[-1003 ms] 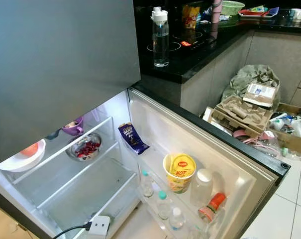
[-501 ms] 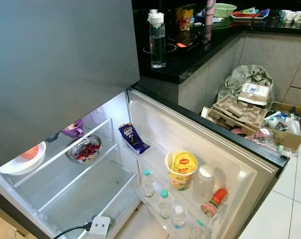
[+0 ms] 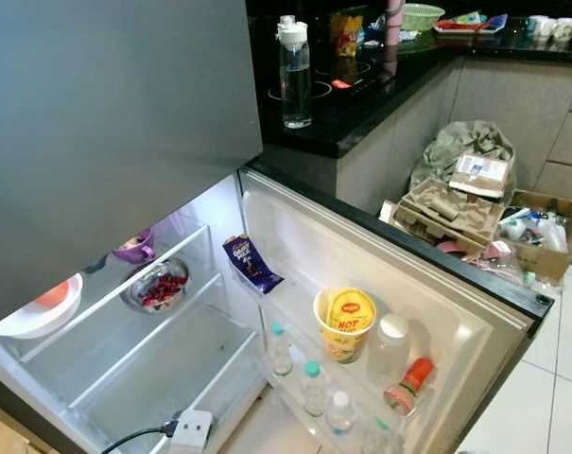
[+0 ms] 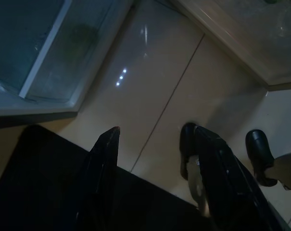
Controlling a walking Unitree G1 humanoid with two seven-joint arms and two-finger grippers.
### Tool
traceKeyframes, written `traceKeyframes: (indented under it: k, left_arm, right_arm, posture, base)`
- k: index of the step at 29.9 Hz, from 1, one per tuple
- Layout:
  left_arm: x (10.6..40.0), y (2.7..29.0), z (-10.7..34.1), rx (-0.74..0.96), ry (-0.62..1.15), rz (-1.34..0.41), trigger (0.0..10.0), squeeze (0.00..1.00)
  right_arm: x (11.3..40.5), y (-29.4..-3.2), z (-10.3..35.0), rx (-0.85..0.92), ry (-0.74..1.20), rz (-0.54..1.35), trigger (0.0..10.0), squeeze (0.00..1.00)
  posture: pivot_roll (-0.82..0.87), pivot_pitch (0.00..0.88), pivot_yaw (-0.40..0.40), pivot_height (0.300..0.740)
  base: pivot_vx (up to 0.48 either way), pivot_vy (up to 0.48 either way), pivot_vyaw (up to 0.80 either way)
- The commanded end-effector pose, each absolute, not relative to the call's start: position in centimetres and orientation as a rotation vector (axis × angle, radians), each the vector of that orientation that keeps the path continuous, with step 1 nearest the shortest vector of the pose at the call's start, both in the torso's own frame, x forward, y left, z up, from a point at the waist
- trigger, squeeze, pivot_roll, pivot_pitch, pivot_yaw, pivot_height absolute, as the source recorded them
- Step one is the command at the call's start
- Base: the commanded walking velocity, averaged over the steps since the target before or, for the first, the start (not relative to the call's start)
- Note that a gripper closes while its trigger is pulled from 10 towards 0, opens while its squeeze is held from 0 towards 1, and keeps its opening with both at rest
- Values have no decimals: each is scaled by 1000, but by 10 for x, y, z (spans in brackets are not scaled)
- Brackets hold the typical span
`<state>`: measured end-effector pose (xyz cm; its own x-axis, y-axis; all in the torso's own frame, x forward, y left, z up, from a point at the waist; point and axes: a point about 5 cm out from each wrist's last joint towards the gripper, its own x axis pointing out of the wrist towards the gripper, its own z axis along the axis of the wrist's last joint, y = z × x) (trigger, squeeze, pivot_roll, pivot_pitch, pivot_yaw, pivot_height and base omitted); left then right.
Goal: Restocking fridge
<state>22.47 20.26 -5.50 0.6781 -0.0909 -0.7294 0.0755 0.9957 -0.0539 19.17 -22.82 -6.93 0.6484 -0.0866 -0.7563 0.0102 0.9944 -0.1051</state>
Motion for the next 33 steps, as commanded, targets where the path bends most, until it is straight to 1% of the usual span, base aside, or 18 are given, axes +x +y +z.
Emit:
traceKeyframes:
  k: [1, 12, 20, 33]
  left_arm:
    - [221, 209, -56, 4, 844, -84, 10000, 0]
    - [220, 207, -58, -2, 852, -88, 10000, 0]
    - [220, 207, -58, -2, 862, -84, 10000, 0]
    - [222, 210, -56, 31, 860, -99, 10000, 0]
  right_arm:
    - [184, -229, -73, -84, 880, -69, 10000, 0]
    - [189, -231, -69, -84, 853, -69, 10000, 0]
    - [191, -228, -69, -79, 845, -69, 10000, 0]
    - [190, -226, -69, -68, 843, -76, 10000, 0]
  posture:
    - [-146, 132, 67, 740]
    - [-147, 137, 67, 740]
    - [-144, 139, 70, 740]
    - [-138, 146, 82, 740]
  base:
    - [0, 0, 0]
    - [0, 0, 0]
    - [0, 480, 0]
    - [0, 0, 0]
